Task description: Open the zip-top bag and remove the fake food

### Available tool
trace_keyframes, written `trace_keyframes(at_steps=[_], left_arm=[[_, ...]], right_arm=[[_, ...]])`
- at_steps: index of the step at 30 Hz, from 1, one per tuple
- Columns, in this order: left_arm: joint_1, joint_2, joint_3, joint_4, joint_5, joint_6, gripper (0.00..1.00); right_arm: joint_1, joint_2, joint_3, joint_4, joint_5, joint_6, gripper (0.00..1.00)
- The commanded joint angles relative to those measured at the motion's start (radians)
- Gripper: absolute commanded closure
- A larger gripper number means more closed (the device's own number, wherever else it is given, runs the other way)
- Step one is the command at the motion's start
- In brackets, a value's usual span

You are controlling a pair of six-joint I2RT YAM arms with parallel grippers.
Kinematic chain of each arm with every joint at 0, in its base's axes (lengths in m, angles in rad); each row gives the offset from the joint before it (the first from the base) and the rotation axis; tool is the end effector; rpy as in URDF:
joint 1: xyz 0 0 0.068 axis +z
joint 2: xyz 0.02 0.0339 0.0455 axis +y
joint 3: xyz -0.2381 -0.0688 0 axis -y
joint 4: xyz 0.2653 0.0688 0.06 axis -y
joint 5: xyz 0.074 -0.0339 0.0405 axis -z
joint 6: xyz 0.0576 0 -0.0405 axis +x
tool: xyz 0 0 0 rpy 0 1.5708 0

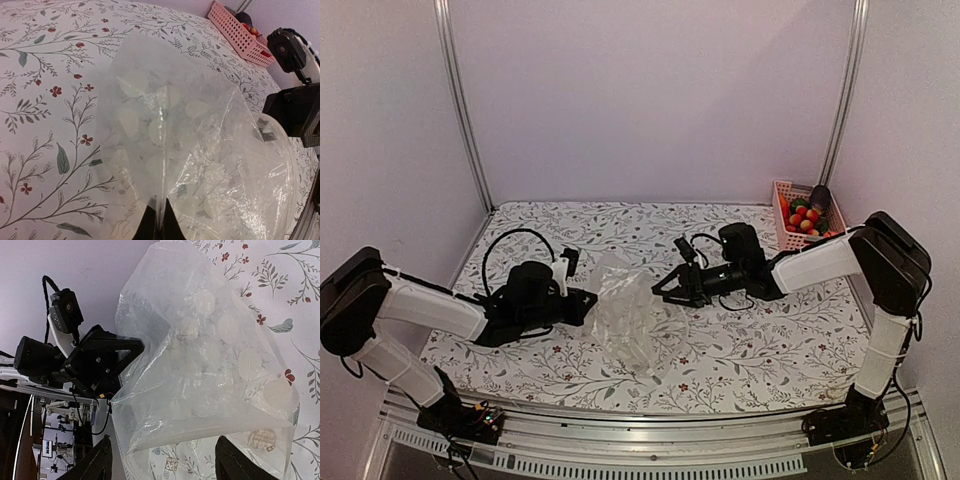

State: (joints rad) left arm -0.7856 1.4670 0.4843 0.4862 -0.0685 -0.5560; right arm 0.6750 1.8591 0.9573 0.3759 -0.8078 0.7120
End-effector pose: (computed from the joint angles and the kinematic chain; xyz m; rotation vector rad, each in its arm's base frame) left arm 0.2206 -0.2151 0.1003 0.2030 2.1442 -0.7394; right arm 0.2845 0.2810 0.1137 -0.5253 2.3187 1.6085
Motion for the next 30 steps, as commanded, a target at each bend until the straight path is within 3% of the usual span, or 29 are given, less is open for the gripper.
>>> trace_keyframes(at_steps=[1, 8, 11, 19, 21, 25, 27, 30], left_arm=[[-0.043, -0.030, 0.022, -0.019, -0.076, 0.070, 1.00], [-0.110, -0.095, -0.044, 0.073, -0.154, 0.152, 1.00], [-0.156, -0.125, -0.080, 0.131, -0.199, 0.226, 1.00], [-0.191, -0.197, -0.164, 0.195, -0.273, 0.274, 0.99], [-0.191, -0.226, -0.194, 0.206, -0.287, 0.264, 0.90], [-0.189, -0.296, -0.234, 0.206, -0.294, 0.252, 0.68], [-0.187, -0.346, -0.244, 0.193, -0.285, 0.244, 0.42], [-0.183, -0.426, -0.247, 0.149, -0.265, 0.223, 0.21]], right_arm=[[0.006, 0.040, 0.019, 0.082, -0.002, 0.071, 0.31], [0.004, 0.074, 0.016, 0.118, 0.018, 0.113, 0.31], [0.003, 0.071, 0.012, 0.139, 0.032, 0.121, 0.36], [-0.014, -0.049, -0.089, 0.247, 0.099, 0.081, 0.88], [-0.014, -0.099, -0.118, 0.271, 0.106, 0.032, 1.00], [-0.013, -0.200, -0.180, 0.315, 0.115, -0.086, 1.00], [-0.011, -0.246, -0.202, 0.316, 0.111, -0.175, 1.00], [-0.002, -0.307, -0.234, 0.312, 0.099, -0.279, 1.00]])
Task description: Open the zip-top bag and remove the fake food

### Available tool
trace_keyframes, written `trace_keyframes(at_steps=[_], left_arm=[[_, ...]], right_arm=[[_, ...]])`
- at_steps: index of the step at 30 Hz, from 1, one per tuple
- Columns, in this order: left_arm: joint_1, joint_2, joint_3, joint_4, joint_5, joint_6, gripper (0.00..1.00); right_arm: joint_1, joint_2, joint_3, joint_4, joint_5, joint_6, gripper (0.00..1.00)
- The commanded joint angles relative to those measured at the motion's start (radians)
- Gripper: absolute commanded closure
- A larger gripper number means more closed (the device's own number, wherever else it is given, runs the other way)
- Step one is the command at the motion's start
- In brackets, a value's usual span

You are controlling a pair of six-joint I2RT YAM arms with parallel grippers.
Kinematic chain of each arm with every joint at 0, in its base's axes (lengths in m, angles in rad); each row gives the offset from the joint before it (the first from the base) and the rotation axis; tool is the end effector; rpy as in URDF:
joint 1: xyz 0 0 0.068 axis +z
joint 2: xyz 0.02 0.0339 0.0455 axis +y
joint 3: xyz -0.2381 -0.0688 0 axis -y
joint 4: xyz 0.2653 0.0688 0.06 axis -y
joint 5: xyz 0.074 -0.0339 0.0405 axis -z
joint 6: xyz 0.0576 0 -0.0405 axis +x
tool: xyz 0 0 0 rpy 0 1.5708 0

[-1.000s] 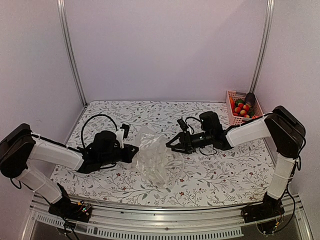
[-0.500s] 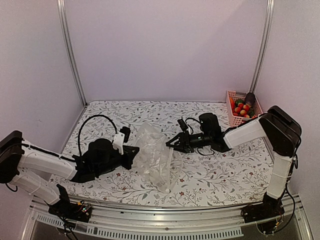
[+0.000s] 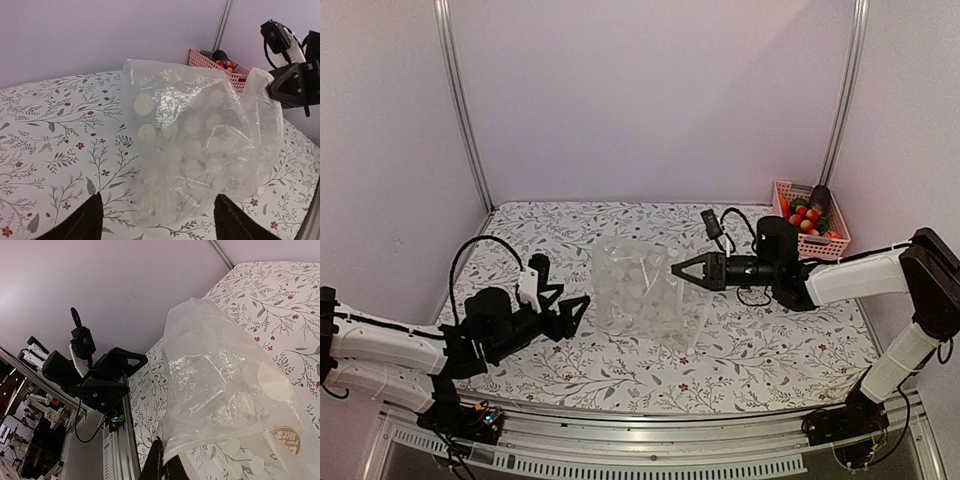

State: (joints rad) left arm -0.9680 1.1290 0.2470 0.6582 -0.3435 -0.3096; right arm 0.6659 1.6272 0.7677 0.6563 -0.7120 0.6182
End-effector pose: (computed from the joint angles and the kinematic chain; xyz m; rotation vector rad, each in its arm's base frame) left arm 0.1624 -0.2017 0.1336 0.3472 1.7893 -0.6076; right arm 0.2655 0.2565 0.1657 -0.6264 1.9024 1.5063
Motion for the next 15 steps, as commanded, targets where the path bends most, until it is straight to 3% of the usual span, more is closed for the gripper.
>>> trace_keyframes(at_steps=[1, 5, 10, 15], left_arm=[[0.004, -0.119, -0.014, -0.027, 0.026, -0.027, 0.16], [0.066, -0.210, -0.025, -0.037, 0.184, -0.050, 0.06], [0.215, -0.221, 0.010, -0.081, 0.387, -0.148, 0.06], [0.277, -0.148, 0.082, -0.128, 0.476, -0.184, 0.09]], right_arm=[[0.014, -0.089, -0.056, 0.028, 0.003, -0.244, 1.00], [0.051, -0.141, -0.089, -0.027, 0.013, -0.417, 1.00], [0.121, -0.196, -0.110, -0.121, 0.101, -0.604, 1.00], [0.151, -0.236, -0.126, -0.157, 0.137, -0.698, 1.00]])
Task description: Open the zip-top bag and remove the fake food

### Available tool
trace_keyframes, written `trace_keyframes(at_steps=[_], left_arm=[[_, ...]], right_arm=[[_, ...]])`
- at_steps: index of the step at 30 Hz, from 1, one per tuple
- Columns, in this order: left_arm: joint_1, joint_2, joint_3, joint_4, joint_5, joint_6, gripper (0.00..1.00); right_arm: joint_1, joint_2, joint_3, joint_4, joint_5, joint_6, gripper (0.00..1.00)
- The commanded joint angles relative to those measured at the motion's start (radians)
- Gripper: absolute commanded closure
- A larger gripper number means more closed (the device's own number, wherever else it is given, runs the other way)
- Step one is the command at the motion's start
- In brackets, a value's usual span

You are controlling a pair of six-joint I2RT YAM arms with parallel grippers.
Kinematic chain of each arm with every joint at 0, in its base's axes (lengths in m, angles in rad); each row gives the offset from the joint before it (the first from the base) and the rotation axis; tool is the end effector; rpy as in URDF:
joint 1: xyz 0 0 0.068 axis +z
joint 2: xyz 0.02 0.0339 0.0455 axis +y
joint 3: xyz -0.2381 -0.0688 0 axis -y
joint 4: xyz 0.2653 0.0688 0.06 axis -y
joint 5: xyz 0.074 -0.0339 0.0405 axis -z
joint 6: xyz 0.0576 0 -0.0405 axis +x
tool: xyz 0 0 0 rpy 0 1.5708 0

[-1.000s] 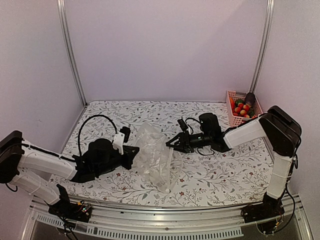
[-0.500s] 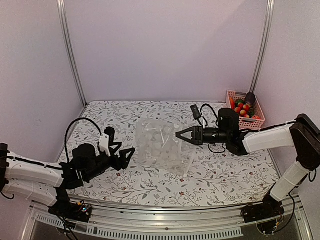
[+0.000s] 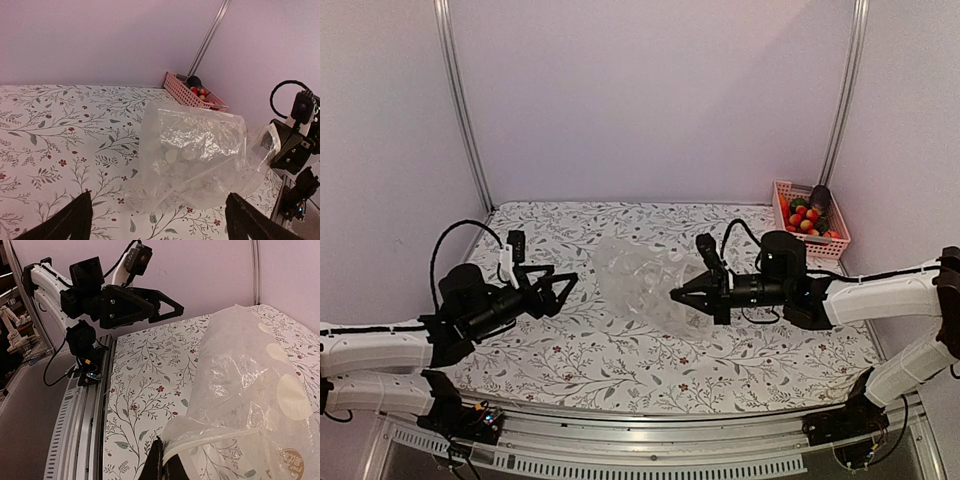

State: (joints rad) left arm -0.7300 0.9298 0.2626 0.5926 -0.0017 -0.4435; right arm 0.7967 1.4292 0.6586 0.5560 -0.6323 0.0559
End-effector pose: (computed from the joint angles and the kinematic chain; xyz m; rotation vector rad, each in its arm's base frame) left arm 0.1896 -0.1696 0.1775 0.2446 1.7053 -0.8840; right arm 0.2107 0.2642 0.1818 -1.1157 1.5365 1.1585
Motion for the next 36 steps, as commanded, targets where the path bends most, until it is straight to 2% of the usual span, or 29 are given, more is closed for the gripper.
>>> trace_keyframes(at_steps=[1, 9, 12, 17, 21, 23, 24, 25, 26, 29, 36], left_arm=[[0.049, 0.075, 0.082, -0.067, 0.153, -0.056, 0.10], [0.139, 0.225, 0.175, 0.013, 0.351, -0.132, 0.13], [0.146, 0.280, 0.214, 0.027, 0.416, -0.150, 0.18], [0.147, 0.365, 0.251, 0.064, 0.528, -0.182, 0.38], [0.147, 0.376, 0.224, 0.115, 0.569, -0.204, 0.66], [0.147, 0.369, 0.209, 0.137, 0.579, -0.209, 0.88], [0.145, 0.363, 0.204, 0.141, 0.582, -0.210, 0.96], [0.146, 0.359, 0.200, 0.141, 0.580, -0.209, 1.00], [0.146, 0.351, 0.198, 0.133, 0.575, -0.207, 1.00], [0.146, 0.334, 0.190, 0.131, 0.573, -0.198, 1.00], [0.145, 0.328, 0.178, 0.136, 0.571, -0.192, 1.00]], right_arm=[[0.025, -0.043, -0.019, -0.062, 0.060, -0.148, 1.00], [0.060, -0.046, -0.032, -0.086, 0.101, -0.197, 1.00], [0.067, -0.037, -0.028, -0.090, 0.115, -0.207, 1.00], [0.070, -0.028, -0.027, -0.096, 0.135, -0.211, 1.00], [0.070, -0.034, -0.032, -0.096, 0.158, -0.203, 0.98], [0.070, -0.040, -0.034, -0.098, 0.175, -0.194, 0.88], [0.070, -0.044, -0.036, -0.101, 0.184, -0.183, 0.78], [0.069, -0.050, -0.037, -0.100, 0.196, -0.171, 0.67], [0.069, -0.056, -0.038, -0.102, 0.207, -0.158, 0.58], [0.067, -0.073, -0.031, -0.110, 0.242, -0.113, 0.45], [0.041, -0.099, -0.011, -0.110, 0.320, -0.007, 0.43]])
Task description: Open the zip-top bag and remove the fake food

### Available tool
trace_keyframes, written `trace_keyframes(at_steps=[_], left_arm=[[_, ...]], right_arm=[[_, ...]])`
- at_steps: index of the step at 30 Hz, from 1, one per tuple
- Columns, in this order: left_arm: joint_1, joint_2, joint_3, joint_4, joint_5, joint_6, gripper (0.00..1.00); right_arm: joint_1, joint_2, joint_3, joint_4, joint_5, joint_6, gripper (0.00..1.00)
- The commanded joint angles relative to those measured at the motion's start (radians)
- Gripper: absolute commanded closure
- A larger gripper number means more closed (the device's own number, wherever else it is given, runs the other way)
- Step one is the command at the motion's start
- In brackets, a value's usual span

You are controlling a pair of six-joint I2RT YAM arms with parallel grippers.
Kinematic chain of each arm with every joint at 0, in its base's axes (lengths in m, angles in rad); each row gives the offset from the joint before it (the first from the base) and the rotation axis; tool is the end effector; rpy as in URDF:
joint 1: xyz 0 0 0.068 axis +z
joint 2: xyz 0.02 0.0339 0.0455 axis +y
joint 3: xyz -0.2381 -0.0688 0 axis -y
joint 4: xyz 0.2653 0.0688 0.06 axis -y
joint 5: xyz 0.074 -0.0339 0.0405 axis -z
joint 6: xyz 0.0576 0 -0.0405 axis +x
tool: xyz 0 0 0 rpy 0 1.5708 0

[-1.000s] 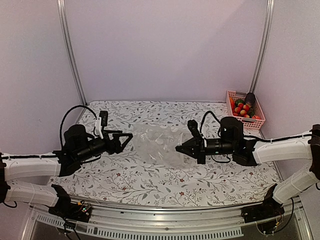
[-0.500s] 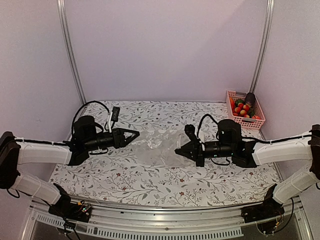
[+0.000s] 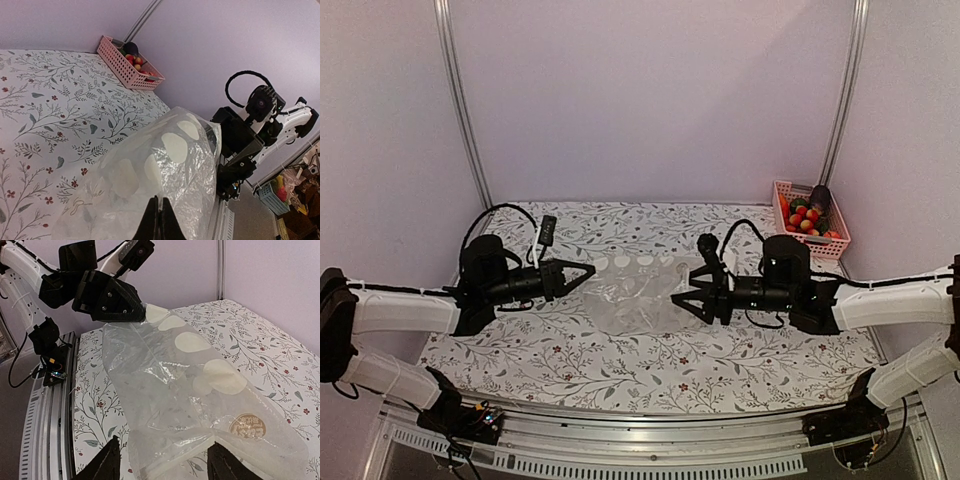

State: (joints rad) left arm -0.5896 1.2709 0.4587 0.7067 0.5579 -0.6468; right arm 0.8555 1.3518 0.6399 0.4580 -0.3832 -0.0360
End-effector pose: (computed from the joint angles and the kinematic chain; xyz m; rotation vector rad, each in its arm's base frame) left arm 0.2306 -0.1910 0.1768 0.4130 1.8160 -1.3613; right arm 0.2013 0.2645 0.1860 -1.0681 1.5791 0.9164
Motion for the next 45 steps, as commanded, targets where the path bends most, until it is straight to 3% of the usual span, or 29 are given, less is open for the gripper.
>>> trace_keyframes(at_steps=[1, 2, 7, 8, 18, 21, 25, 32, 34, 36, 41, 45], left_arm=[[0.005, -0.013, -0.019, 0.022, 0.011, 0.012, 1.00], [0.005, -0.014, -0.021, 0.022, 0.010, 0.012, 1.00], [0.014, -0.039, -0.040, 0.018, -0.024, 0.005, 1.00], [0.022, -0.048, -0.045, 0.019, -0.031, -0.003, 1.00], [0.183, -0.076, -0.030, -0.177, -0.150, -0.089, 1.00], [0.187, 0.006, 0.027, -0.174, -0.073, -0.111, 1.00], [0.184, 0.142, 0.137, -0.193, -0.001, -0.147, 1.00], [0.296, 0.318, 0.256, -0.205, -0.018, -0.172, 0.74], [0.344, 0.349, 0.269, -0.160, 0.008, -0.197, 0.61], [0.373, 0.370, 0.283, -0.148, 0.027, -0.201, 0.51], [0.386, 0.343, 0.239, -0.157, 0.017, -0.151, 0.31], [0.363, 0.312, 0.114, -0.030, 0.027, -0.147, 0.28]], right_arm=[[-0.028, -0.020, 0.010, -0.012, 0.078, 0.095, 0.45], [-0.039, -0.019, 0.009, -0.012, 0.079, 0.114, 0.50], [-0.073, -0.053, -0.024, 0.011, 0.095, 0.157, 0.97], [-0.077, -0.082, -0.047, 0.040, 0.091, 0.161, 1.00], [-0.142, -0.305, -0.214, 0.122, 0.097, 0.251, 1.00], [-0.146, -0.254, -0.162, 0.108, 0.059, 0.267, 1.00], [-0.151, -0.071, 0.001, 0.021, 0.046, 0.297, 1.00], [-0.294, 0.149, 0.178, -0.014, 0.040, 0.459, 0.83], [-0.335, 0.195, 0.221, -0.014, 0.003, 0.496, 0.57], [-0.375, 0.244, 0.245, -0.019, -0.046, 0.527, 0.45], [-0.441, 0.286, 0.229, -0.021, -0.153, 0.530, 0.39], [-0.463, 0.336, 0.216, -0.028, -0.217, 0.490, 0.37]])
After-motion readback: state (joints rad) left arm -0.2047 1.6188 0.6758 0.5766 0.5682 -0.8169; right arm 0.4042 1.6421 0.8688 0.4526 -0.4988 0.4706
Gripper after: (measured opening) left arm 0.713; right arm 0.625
